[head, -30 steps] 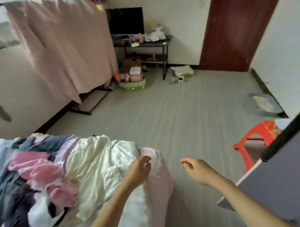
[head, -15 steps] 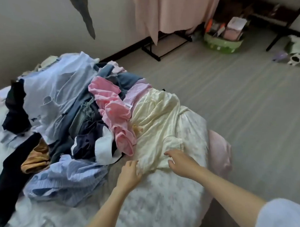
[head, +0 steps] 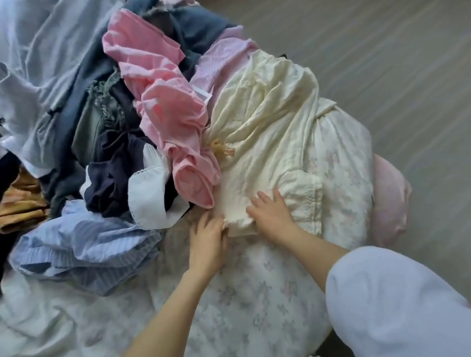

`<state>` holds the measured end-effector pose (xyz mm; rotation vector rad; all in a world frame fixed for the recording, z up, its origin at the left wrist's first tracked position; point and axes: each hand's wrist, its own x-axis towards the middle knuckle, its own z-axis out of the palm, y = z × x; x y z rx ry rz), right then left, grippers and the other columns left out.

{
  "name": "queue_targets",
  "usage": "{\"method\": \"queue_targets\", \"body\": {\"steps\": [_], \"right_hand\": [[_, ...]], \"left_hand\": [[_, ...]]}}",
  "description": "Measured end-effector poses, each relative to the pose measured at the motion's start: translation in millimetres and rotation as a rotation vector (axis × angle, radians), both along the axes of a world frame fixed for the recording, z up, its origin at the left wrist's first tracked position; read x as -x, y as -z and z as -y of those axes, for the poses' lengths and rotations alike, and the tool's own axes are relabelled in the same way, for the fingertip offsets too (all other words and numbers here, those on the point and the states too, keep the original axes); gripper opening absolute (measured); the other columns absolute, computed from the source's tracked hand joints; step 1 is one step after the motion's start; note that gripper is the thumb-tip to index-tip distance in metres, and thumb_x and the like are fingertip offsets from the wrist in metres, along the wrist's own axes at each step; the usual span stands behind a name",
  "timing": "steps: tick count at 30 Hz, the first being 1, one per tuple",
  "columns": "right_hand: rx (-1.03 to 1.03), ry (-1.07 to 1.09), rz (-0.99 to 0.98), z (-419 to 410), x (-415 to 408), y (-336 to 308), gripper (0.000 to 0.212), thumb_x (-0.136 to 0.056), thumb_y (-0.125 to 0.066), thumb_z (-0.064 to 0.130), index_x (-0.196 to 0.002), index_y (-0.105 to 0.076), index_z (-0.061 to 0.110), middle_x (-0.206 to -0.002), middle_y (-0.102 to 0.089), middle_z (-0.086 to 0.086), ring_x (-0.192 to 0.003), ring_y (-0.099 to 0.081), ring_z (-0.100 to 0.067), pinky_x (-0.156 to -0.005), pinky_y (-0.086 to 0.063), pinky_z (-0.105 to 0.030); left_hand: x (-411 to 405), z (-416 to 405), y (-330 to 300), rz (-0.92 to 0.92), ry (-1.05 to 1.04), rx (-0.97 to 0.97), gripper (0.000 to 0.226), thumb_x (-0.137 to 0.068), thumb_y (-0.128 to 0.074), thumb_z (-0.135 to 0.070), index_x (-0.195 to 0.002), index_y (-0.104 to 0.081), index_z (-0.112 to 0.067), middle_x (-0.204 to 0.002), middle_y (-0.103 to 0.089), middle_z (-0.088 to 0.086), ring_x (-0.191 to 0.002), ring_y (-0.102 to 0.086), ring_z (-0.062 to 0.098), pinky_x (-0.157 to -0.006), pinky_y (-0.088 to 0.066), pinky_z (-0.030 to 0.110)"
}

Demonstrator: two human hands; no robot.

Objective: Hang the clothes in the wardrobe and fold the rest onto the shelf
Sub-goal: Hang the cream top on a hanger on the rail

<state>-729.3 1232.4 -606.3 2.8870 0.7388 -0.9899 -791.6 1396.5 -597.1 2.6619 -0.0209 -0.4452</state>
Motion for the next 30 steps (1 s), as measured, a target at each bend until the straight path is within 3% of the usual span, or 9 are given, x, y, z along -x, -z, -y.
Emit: {"method": "queue_targets", "body": {"steps": [3, 5, 7, 11, 14, 18, 24, 28, 30], "right_hand": [[-0.277, 0.311, -0.114, 16, 17, -21, 0.020, -0.088, -0.037, 0.005, -0.104, -0.044, 0.015, -0.082, -0.053, -0.010, -0.101, -0.052, -0.029, -0.098, -0.033, -0.038], [-0.361, 0.487, -0.145, 38, 37, -45, 0.015, -0.093, -0.035, 0.012, -0.105, -0.044, 0.011, -0.080, -0.056, -0.017, -0.089, -0.056, -0.035, -0.067, -0.036, -0.034], [-0.373, 0.541, -0.148, 59, 63, -60, 0.016, -0.096, -0.034, 0.017, -0.107, -0.044, 0.011, -0.091, -0.061, -0.022, -0.083, -0.057, -0.040, -0.060, -0.032, -0.036], [-0.406, 0.760, -0.191, 113, 108, -94, 0.018, -0.099, -0.033, 0.021, -0.102, -0.048, 0.013, -0.099, -0.062, -0.016, -0.091, -0.056, -0.034, -0.067, -0.034, -0.035], [-0.497, 0.986, -0.054, 162, 134, -128, 0.025, -0.099, -0.037, 0.017, -0.078, -0.048, 0.021, -0.091, -0.060, -0.012, -0.086, -0.054, -0.026, -0.066, -0.029, -0.030], [-0.538, 1.227, 0.114, 232, 190, -171, 0.022, -0.098, -0.041, 0.016, -0.080, -0.053, 0.015, -0.086, -0.063, -0.012, -0.083, -0.058, -0.029, -0.068, -0.036, -0.034], [-0.645, 1.605, 0.473, 321, 333, -226, 0.013, -0.095, -0.050, 0.015, -0.083, -0.055, 0.021, -0.081, -0.062, 0.006, -0.083, -0.058, -0.016, -0.071, -0.039, -0.024], [-0.708, 1.831, 0.749, 341, 446, -250, 0.017, -0.093, -0.052, 0.005, -0.108, -0.060, 0.006, -0.105, -0.063, -0.009, -0.096, -0.057, -0.018, -0.086, -0.042, -0.023], [-0.810, 1.912, 0.896, 339, 509, -266, 0.018, -0.093, -0.053, 0.007, -0.109, -0.058, 0.014, -0.108, -0.062, -0.003, -0.098, -0.056, -0.014, -0.083, -0.041, -0.015]], "left_hand": [[8, 12, -18, -0.012, -0.173, 0.232, 0.014, -0.095, -0.041, -0.006, -0.089, -0.053, -0.010, -0.080, -0.057, 0.004, -0.081, -0.054, 0.028, -0.076, -0.043, 0.041], [14, 27, -37, -0.043, -0.213, 0.269, 0.015, -0.098, -0.037, -0.015, -0.094, -0.051, -0.010, -0.078, -0.058, 0.006, -0.075, -0.055, 0.030, -0.063, -0.040, 0.039], [23, 44, -51, -0.046, -0.170, 0.303, 0.018, -0.099, -0.036, -0.022, -0.099, -0.051, -0.012, -0.078, -0.061, 0.004, -0.074, -0.058, 0.028, -0.061, -0.039, 0.037], [38, 99, -86, -0.139, 0.011, 0.358, 0.015, -0.100, -0.036, -0.026, -0.086, -0.041, -0.024, -0.065, -0.050, -0.010, -0.064, -0.053, 0.018, -0.054, -0.029, 0.030], [43, 153, -121, -0.147, 0.156, 0.436, 0.024, -0.098, -0.042, -0.027, -0.075, -0.036, -0.032, -0.058, -0.044, -0.012, -0.052, -0.044, 0.002, -0.048, -0.025, 0.022], [54, 230, -174, -0.109, 0.418, 0.550, 0.009, -0.094, -0.052, -0.022, -0.087, -0.053, -0.017, -0.066, -0.056, -0.006, -0.060, -0.050, 0.008, -0.061, -0.037, 0.033], [135, 351, -245, -0.201, 0.786, 0.567, 0.021, -0.097, -0.046, -0.023, -0.102, -0.057, -0.007, -0.091, -0.066, 0.008, -0.084, -0.060, 0.024, -0.076, -0.043, 0.035], [233, 416, -281, -0.539, 0.648, 0.749, 0.017, -0.096, -0.046, -0.017, -0.087, -0.060, -0.013, -0.076, -0.062, 0.002, -0.068, -0.058, 0.014, -0.062, -0.048, 0.026], [286, 446, -297, -0.765, 0.597, 0.851, 0.022, -0.096, -0.043, -0.011, -0.084, -0.061, -0.014, -0.073, -0.061, 0.002, -0.065, -0.060, 0.016, -0.062, -0.051, 0.026]]}}
